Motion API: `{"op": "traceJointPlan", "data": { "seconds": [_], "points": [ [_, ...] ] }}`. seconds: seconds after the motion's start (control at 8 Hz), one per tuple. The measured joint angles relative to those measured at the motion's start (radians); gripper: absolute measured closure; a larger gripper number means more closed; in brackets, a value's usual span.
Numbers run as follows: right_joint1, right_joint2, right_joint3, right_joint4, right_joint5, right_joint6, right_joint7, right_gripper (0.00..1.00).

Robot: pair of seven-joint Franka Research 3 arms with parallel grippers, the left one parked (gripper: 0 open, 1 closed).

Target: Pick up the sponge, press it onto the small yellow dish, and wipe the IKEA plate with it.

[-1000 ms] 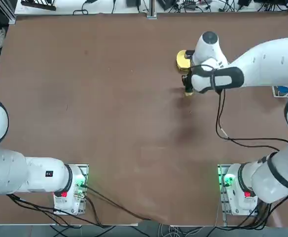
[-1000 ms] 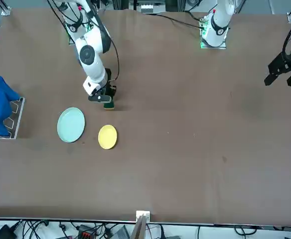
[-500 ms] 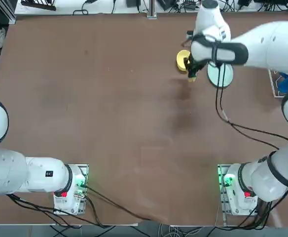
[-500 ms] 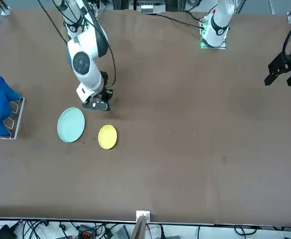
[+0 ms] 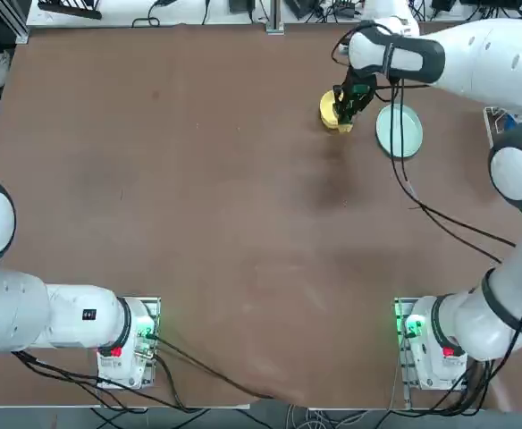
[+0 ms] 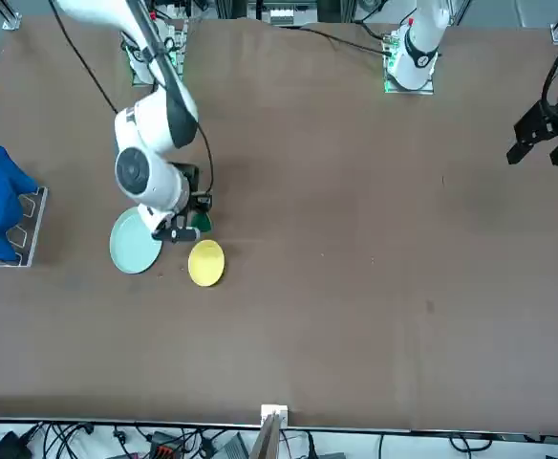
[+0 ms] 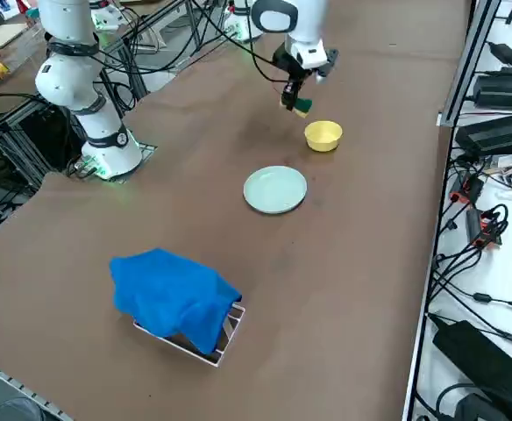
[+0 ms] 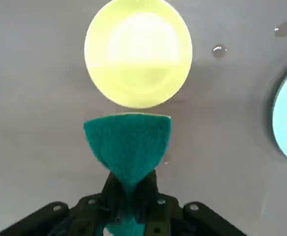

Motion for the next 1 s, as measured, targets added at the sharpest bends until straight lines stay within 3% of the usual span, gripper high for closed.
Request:
{"op": "traceJointPlan", "data": {
  "seconds": [0.5, 1.0],
  "points": [
    [-0.017, 0.135, 0.000, 0.167, 0.002, -0.082, -0.012, 0.89],
    [-0.031, 0.248, 0.000, 0.262, 0.002, -0.091, -0.042, 0.89]
  ]
}}
